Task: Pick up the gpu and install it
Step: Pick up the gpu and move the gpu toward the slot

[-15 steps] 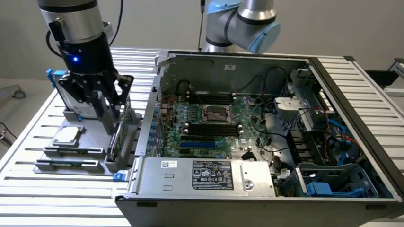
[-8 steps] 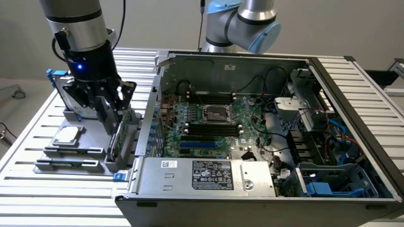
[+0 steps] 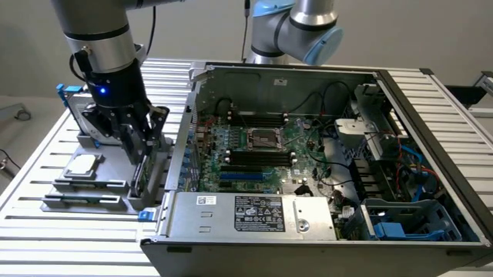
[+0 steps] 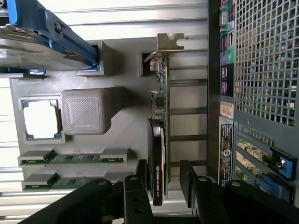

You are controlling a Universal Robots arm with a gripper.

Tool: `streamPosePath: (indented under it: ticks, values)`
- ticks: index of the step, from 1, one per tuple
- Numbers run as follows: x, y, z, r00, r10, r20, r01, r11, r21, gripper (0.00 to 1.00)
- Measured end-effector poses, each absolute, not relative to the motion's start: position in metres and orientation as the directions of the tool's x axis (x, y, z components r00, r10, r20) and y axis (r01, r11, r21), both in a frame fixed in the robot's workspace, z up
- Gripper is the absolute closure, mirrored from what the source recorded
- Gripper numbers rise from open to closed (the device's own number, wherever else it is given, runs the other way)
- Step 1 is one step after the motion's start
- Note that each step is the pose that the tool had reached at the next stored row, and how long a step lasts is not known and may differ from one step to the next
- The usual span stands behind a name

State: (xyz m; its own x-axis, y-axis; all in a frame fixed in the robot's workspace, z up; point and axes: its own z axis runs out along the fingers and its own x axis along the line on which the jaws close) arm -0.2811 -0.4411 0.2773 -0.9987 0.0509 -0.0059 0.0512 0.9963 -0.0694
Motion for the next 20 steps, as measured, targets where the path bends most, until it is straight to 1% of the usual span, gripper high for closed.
streamPosePath:
  ticks: [12, 15, 20]
  values:
    - [-0.281, -0.439, 0.257, -1.0, 0.016, -0.009, 0.017, 0.998, -0.064, 0.58]
    - [-0.281, -0.438, 0.254, -1.0, 0.004, -0.009, 0.004, 0.999, -0.05, 0.58]
    - [-0.281, -0.438, 0.25, -1.0, -0.012, -0.009, -0.012, 1.0, -0.015, 0.58]
